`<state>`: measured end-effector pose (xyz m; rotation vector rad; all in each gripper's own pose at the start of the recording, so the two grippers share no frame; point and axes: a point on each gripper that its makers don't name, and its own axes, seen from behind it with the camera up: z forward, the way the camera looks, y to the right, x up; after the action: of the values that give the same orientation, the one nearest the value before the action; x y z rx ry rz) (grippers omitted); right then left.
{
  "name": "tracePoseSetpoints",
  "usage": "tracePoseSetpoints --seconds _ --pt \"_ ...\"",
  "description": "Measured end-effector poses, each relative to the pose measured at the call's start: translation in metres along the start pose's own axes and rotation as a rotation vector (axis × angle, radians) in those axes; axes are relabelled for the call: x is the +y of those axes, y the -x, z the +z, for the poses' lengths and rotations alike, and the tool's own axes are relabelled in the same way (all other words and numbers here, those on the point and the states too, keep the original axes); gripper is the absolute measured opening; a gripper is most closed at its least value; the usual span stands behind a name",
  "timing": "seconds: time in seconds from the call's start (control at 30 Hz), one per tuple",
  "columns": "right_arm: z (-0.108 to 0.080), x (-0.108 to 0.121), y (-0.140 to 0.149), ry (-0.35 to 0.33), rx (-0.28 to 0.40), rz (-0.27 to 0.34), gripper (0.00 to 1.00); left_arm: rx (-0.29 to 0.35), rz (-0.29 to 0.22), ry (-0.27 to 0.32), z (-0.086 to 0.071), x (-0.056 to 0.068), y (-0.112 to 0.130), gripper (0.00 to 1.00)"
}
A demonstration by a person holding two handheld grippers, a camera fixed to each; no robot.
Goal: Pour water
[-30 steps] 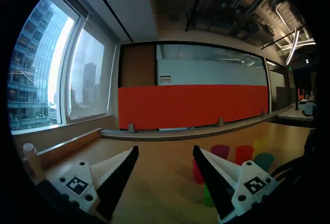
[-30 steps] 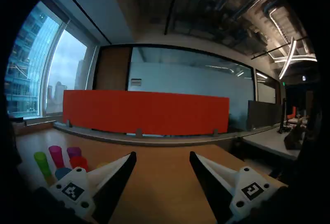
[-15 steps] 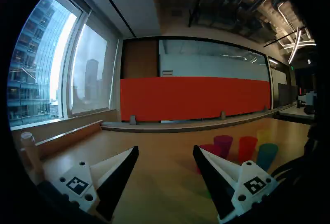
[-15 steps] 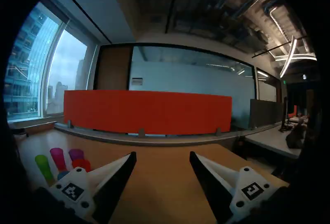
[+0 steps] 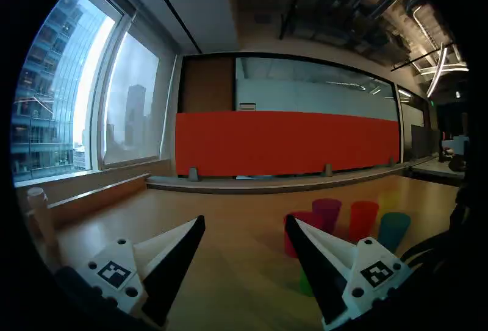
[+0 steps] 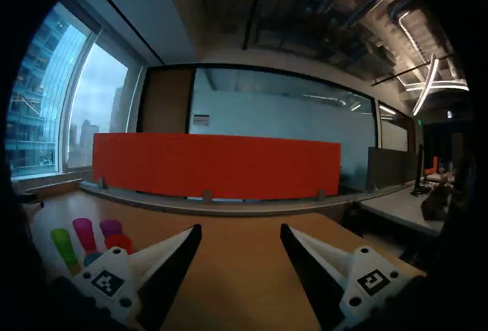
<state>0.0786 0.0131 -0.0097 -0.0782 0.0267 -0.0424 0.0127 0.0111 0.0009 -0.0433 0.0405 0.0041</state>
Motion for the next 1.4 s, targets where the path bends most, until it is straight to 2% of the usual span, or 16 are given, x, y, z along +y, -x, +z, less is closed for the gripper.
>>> tracePoseSetpoints --seconds 0.8,1.4 --pt "-0.001 0.001 -0.003 -0.003 0.007 0.005 1.00 -0.016 -0.007 0.017 0.004 0.011 0.012 0.98" --pt "-0.004 0.008 -0.002 0.003 0.012 0.012 1.00 -0.008 0.001 0.016 0.000 0.010 0.011 0.98"
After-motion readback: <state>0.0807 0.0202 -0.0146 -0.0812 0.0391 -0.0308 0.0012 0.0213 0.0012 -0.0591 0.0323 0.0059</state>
